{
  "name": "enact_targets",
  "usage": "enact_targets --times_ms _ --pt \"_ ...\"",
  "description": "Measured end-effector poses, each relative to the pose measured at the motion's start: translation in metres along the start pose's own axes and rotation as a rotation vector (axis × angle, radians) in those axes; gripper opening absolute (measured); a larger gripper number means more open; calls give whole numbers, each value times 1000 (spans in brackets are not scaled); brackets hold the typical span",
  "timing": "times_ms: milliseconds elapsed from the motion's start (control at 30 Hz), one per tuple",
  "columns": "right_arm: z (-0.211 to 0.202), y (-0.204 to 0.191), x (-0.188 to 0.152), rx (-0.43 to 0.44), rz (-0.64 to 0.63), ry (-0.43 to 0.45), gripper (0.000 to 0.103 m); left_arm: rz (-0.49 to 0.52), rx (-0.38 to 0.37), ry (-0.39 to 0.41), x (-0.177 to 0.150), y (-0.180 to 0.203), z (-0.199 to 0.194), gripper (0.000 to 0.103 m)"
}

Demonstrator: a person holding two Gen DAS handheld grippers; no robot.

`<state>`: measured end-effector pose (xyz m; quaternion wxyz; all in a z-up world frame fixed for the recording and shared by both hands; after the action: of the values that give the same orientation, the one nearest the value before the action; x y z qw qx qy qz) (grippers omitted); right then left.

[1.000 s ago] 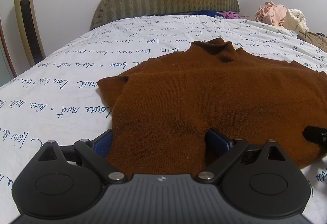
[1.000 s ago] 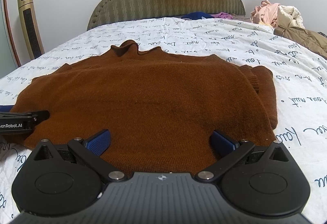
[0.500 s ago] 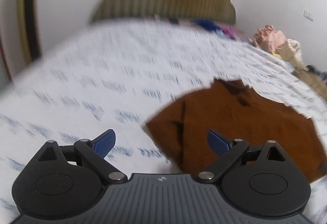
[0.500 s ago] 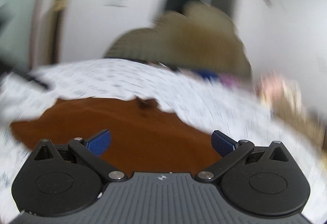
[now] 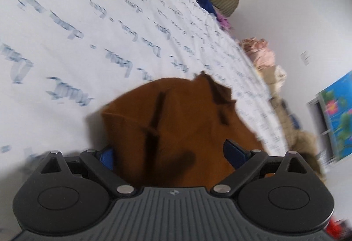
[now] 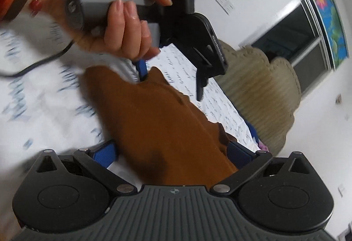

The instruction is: Fold small clothes

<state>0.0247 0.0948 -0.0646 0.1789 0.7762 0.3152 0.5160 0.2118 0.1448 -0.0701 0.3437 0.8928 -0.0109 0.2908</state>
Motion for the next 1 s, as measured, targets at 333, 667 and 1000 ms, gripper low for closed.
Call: enact_targets --times_ms 333,667,1000 --pt "46 -8 13 -13 14 2 16 -31 109 -63 26 -6 45 12" --pt "8 17 8 -19 103 87 8 284 396 45 36 68 12 11" --pt "-10 83 -13 -127 246 93 8 442 472 94 50 156 29 11"
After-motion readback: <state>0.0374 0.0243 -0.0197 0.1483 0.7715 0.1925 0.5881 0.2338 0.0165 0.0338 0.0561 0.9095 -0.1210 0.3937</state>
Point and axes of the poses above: each gripper's, at about its wrist camera, not at the fingertips, and z roughly the way its jaws point, y to its right, x to its top, the point moved 6 cm from there along z, roughly the way its jaws point, and after that the axes turned 11 degrees about z, right-handed, at the moved point
